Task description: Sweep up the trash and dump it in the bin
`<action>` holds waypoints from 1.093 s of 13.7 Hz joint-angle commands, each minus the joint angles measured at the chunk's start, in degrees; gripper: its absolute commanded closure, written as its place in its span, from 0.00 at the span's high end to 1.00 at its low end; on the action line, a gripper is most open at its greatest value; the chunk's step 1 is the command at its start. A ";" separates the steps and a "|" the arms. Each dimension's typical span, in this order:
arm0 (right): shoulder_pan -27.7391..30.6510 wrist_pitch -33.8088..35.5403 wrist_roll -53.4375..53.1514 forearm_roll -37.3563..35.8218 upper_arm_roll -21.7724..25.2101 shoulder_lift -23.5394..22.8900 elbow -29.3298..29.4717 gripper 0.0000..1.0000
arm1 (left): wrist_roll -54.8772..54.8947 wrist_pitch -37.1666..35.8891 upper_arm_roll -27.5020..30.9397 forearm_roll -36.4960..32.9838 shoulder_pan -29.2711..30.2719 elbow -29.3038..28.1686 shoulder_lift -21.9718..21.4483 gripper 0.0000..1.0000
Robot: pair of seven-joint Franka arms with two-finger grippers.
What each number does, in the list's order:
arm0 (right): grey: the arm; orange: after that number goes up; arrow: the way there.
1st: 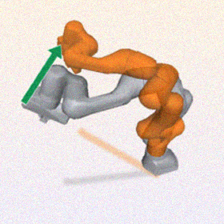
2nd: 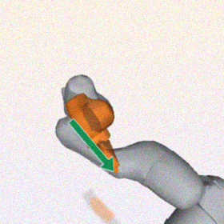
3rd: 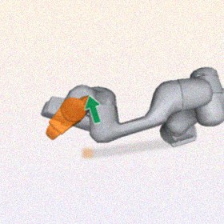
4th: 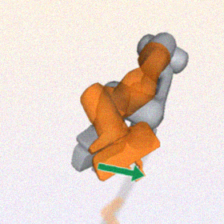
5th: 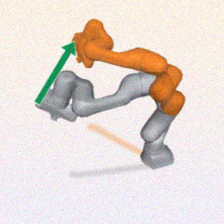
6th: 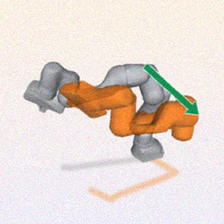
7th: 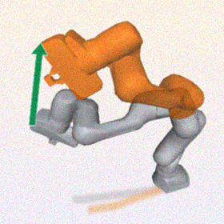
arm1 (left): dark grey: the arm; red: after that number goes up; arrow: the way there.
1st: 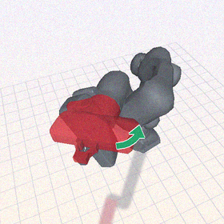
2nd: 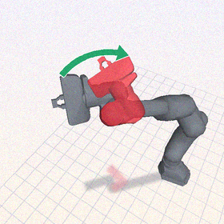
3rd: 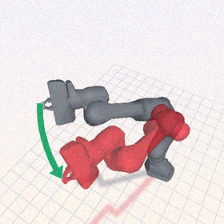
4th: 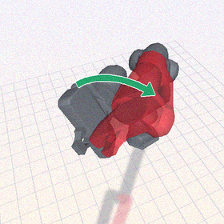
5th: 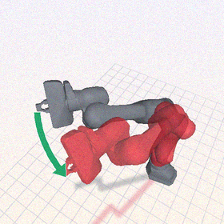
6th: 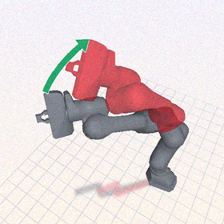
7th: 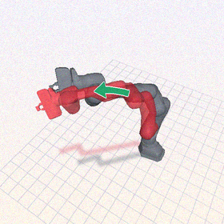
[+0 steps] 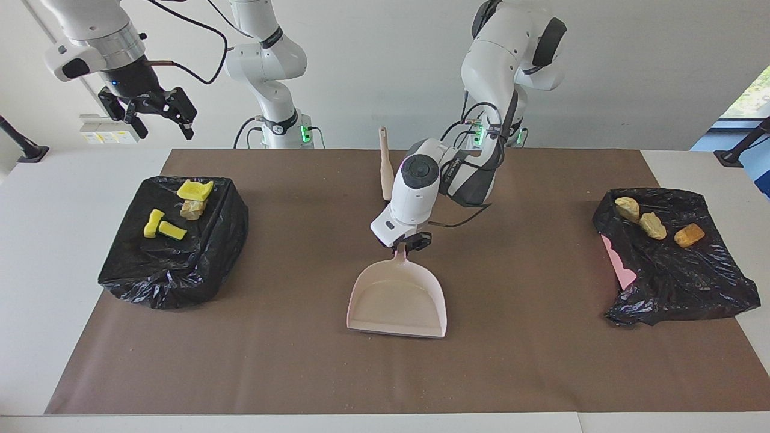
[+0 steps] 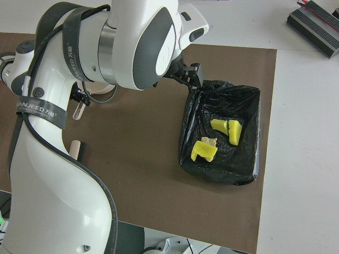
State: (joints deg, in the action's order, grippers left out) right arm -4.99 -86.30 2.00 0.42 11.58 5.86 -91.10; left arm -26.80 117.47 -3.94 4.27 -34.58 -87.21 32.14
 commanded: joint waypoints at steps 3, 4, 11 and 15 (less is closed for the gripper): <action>0.33 0.52 -0.50 0.55 -0.41 -0.23 0.57 1.00 | -1.06 1.09 0.86 -0.48 -1.02 -2.27 -2.17 1.00; 0.33 0.61 -0.50 0.55 -0.41 -0.06 0.22 1.00 | -0.97 0.83 0.86 -1.10 -0.93 -2.09 -2.43 1.00; 0.33 0.61 -0.42 0.46 -0.41 0.21 -0.22 1.00 | -0.45 -4.26 3.05 -1.63 6.53 -3.50 -11.57 1.00; 0.33 0.52 -0.42 0.37 -0.41 0.12 -0.22 1.00 | 1.22 -5.50 4.90 -9.44 11.54 -12.17 -21.39 1.00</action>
State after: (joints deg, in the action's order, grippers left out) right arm -5.01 -86.30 2.00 0.42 11.45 5.83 -91.18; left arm -25.97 111.92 1.00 -2.21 -24.82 -91.20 18.43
